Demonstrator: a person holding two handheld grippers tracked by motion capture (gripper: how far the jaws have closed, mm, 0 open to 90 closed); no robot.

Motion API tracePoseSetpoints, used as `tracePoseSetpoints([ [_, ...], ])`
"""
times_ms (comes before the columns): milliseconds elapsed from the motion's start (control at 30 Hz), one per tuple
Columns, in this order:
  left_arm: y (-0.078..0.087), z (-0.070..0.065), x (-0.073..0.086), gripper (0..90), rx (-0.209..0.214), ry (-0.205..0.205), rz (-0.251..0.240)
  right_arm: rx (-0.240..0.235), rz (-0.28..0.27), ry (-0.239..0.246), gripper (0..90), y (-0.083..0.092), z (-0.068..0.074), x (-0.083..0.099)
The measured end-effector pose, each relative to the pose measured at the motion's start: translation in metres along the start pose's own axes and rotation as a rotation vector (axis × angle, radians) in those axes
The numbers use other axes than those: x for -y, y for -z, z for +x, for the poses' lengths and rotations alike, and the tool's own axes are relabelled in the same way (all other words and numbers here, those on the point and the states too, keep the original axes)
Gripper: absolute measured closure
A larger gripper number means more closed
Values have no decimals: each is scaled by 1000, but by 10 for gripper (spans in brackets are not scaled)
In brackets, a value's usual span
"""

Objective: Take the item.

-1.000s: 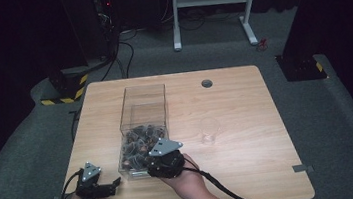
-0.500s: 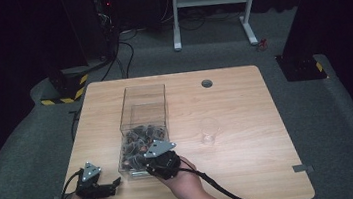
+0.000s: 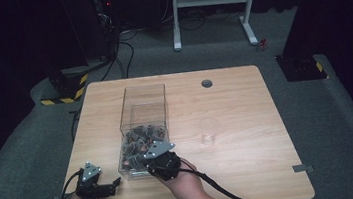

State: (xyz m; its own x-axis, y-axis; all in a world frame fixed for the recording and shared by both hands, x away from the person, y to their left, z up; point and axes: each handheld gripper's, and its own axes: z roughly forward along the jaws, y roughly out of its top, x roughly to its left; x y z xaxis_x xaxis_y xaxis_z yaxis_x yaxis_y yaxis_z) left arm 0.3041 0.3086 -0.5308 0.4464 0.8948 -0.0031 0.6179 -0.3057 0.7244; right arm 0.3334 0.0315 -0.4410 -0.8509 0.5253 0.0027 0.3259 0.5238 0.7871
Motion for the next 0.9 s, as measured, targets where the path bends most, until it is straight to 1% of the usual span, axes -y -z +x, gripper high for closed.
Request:
tracePoseSetpoints([
  [33, 0, 0, 0, 79, 0, 0, 0, 0, 0, 0, 823, 0, 0, 0],
  [167, 0, 0, 0, 79, 0, 0, -1, 4, 11, -4, 897, -1, -1, 2],
  [367, 0, 0, 0, 78, 0, 0, -1, 3, 1, -18, 900, 1, -4, 4],
  [500, 0, 0, 0, 79, 0, 0, 0, 8, -23, -23, 900, 5, -4, 5],
  [600, 0, 0, 0, 79, 0, 0, 0, 10, -55, -25, 900, 10, -5, 5],
  [767, 0, 0, 0, 79, 0, -1, -1, 18, -87, -26, 900, 15, -5, 7],
  [867, 0, 0, 0, 79, 0, 0, -1, 23, -97, -29, 900, 17, -5, 7],
  [900, 0, 0, 0, 79, 0, -1, -1, 24, -109, -36, 900, 20, -5, 7],
])
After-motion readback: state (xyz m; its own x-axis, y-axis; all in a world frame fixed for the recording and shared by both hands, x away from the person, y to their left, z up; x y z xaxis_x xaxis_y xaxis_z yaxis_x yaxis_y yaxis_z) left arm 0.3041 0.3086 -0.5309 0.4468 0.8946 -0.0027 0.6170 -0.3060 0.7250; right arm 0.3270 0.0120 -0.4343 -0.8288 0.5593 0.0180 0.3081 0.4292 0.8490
